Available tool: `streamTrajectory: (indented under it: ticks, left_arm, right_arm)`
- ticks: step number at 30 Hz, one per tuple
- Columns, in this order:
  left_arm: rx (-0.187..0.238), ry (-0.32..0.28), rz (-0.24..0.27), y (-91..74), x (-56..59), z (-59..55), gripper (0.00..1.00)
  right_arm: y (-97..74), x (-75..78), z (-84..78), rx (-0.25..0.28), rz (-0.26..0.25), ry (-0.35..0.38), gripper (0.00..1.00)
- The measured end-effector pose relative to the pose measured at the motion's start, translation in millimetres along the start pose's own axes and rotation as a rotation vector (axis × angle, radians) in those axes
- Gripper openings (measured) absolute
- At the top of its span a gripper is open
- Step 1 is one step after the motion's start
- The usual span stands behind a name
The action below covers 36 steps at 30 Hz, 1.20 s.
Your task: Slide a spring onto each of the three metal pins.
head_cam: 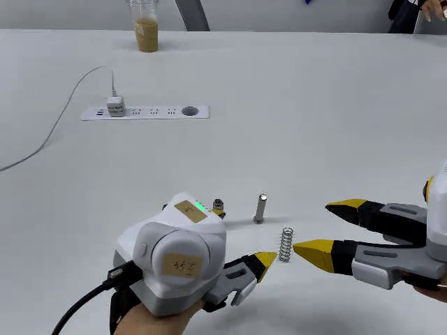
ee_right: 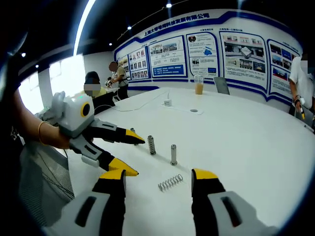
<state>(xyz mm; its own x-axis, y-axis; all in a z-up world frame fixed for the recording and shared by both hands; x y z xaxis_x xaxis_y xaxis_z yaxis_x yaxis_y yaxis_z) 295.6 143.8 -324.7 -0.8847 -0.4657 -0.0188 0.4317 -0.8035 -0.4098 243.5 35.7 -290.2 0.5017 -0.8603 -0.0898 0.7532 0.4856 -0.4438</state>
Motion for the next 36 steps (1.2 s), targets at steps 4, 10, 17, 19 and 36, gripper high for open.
streamTrajectory:
  ticks: [4,10,17,19,36]
  left_arm:
    - [-0.008,-0.014,-0.016,9.5,5.1,0.7,0.52]
    - [-0.027,-0.075,-0.037,23.2,11.2,-2.9,0.48]
    - [-0.048,-0.091,-0.054,36.8,20.0,-7.3,0.44]
    - [-0.056,-0.089,-0.06,40.7,22.1,-10.1,0.43]
    - [-0.102,-0.029,-0.098,60.1,30.9,-23.7,0.28]
  right_arm:
    - [-5.2,-3.4,-6.1,-0.002,0.016,-0.001,0.56]
    - [-9.7,-6.3,-13.7,-0.013,0.024,-0.015,0.56]
    - [-13.1,-6.7,-22.7,-0.029,0.013,-0.018,0.56]
    - [-14.4,-6.8,-24.3,-0.036,0.007,-0.029,0.56]
    - [-19.4,-6.5,-30.4,-0.037,-0.01,-0.026,0.57]
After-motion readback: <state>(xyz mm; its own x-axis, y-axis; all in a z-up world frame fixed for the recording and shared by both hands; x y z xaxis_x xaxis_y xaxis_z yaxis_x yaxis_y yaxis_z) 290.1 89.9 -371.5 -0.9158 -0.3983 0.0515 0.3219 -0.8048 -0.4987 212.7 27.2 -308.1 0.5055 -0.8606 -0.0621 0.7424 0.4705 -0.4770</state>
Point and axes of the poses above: the centre of the closed fingertips' face, and the gripper's own axes: y roughly forward along the fingers, x roughly to its right, z roughly out of its top, the point moved 4 cm from there along -y, roughly backward along the fingers
